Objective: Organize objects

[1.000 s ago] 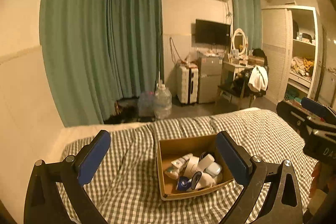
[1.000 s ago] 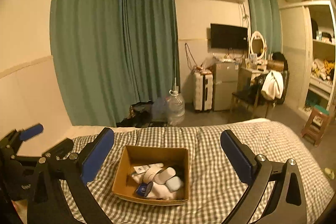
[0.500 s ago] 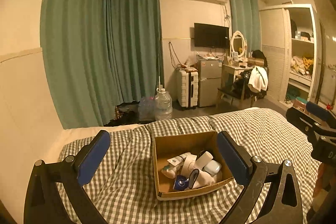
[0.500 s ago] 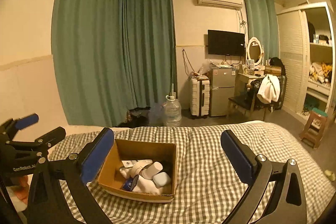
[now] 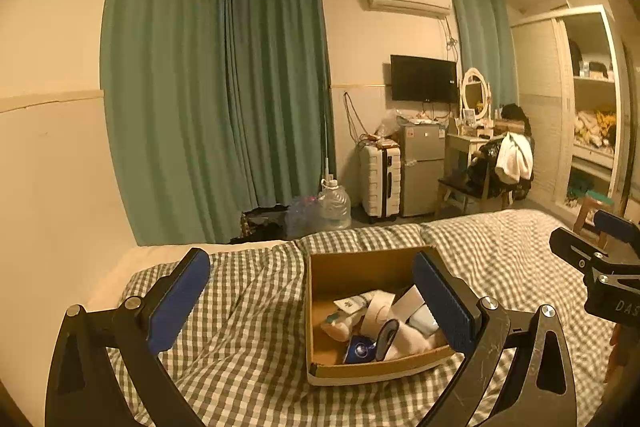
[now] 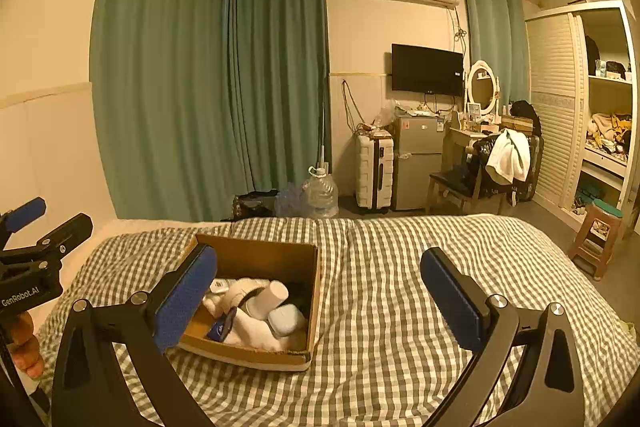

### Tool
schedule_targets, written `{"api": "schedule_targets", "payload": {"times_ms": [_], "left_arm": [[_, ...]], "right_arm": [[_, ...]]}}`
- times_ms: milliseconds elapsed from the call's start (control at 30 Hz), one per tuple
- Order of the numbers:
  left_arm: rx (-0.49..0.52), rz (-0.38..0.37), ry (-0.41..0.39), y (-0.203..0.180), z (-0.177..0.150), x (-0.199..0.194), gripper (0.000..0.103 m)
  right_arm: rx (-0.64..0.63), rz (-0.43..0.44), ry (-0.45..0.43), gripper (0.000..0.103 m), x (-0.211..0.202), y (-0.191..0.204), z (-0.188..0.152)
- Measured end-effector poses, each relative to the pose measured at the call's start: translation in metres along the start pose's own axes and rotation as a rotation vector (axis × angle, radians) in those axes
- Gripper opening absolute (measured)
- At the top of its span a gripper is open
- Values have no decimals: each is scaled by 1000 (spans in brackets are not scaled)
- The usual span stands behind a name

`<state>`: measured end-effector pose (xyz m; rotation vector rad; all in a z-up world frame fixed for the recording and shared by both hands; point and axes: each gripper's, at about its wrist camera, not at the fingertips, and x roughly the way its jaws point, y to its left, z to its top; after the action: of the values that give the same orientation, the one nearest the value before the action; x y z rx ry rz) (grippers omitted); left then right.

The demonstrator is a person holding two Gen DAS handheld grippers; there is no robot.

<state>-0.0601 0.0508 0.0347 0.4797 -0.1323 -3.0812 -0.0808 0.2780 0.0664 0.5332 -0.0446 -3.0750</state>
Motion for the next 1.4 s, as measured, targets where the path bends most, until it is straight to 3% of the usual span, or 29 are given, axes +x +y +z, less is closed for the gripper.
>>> {"api": "schedule_targets", "payload": {"times_ms": [367,600,800,1400], "left_arm": [[-42,7,40,2,-37,11,103],[-28,73,24,-3,-61,14,103],[-6,111,1,-13,-81,11,103],[-1,116,-14,-17,-99,9,103]], "right_arm": [[20,14,20,102,20,4,-35],[-37,-16,28,102,34,17,-61],[-9,7,17,102,39,16,-73],[-4,19,3,102,39,21,-100]]}}
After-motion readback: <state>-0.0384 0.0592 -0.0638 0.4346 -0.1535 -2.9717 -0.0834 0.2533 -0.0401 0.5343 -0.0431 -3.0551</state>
